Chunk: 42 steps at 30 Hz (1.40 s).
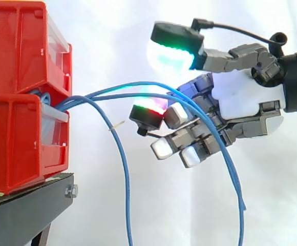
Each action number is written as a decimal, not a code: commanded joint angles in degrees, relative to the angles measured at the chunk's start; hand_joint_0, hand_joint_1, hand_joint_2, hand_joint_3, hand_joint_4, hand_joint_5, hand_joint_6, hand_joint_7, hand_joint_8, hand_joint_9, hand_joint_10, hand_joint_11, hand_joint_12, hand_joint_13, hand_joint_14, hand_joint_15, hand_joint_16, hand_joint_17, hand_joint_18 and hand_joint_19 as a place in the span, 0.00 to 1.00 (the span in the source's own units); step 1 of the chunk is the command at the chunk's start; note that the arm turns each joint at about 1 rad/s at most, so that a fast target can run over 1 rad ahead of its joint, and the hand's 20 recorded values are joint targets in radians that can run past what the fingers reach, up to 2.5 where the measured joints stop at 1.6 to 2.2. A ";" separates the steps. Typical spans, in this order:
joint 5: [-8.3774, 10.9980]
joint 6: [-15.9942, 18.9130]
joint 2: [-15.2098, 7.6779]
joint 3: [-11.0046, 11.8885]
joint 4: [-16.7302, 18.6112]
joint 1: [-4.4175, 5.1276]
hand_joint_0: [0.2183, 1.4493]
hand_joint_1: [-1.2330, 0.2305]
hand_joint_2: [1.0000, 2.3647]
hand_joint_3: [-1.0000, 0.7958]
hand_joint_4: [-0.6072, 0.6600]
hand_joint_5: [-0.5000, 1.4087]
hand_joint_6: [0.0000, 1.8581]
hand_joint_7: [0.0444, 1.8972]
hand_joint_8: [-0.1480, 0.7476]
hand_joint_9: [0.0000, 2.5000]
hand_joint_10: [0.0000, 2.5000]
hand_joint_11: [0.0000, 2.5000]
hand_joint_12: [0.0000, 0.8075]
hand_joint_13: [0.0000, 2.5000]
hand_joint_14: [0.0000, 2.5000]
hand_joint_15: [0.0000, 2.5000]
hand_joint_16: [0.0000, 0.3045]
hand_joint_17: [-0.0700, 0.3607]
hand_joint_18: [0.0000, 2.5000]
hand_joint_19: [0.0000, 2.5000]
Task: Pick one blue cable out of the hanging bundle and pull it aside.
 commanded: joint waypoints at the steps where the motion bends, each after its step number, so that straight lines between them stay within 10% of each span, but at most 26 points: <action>1: -0.41 0.05 0.01 0.00 -0.88 0.00 0.17 0.43 0.00 0.28 0.68 0.21 0.47 0.71 0.61 0.41 0.00 0.30 0.59 0.37 0.01 0.21 0.22 0.51 0.37 0.26; 6: -0.76 -0.04 0.19 0.00 -2.11 0.00 0.26 0.56 0.00 0.28 0.67 0.20 0.46 0.71 0.57 0.40 0.01 0.29 0.55 0.35 0.01 0.21 0.19 0.47 0.33 0.29; 20: -0.58 -0.13 0.63 0.08 -2.46 0.00 0.29 0.34 0.02 0.56 0.74 0.19 0.48 0.80 0.57 0.39 0.01 0.31 0.54 0.36 0.01 0.21 0.19 0.46 0.35 0.28; 28: -0.58 -0.22 0.63 1.58 -2.81 -0.18 0.24 0.57 0.00 0.31 0.74 0.19 0.47 0.77 0.58 0.41 0.01 0.30 0.56 0.35 0.01 0.21 0.20 0.48 0.34 0.29; 37: -0.49 -0.48 0.63 1.67 -3.07 -0.18 0.27 0.37 0.01 0.63 0.76 0.20 0.48 0.83 0.64 0.43 0.00 0.33 0.60 0.38 0.01 0.22 0.23 0.52 0.38 0.27; 42: -0.49 -0.48 0.63 1.75 -3.07 -0.18 0.28 0.36 0.01 0.64 0.74 0.20 0.48 0.82 0.63 0.43 0.00 0.34 0.60 0.39 0.01 0.23 0.22 0.52 0.39 0.26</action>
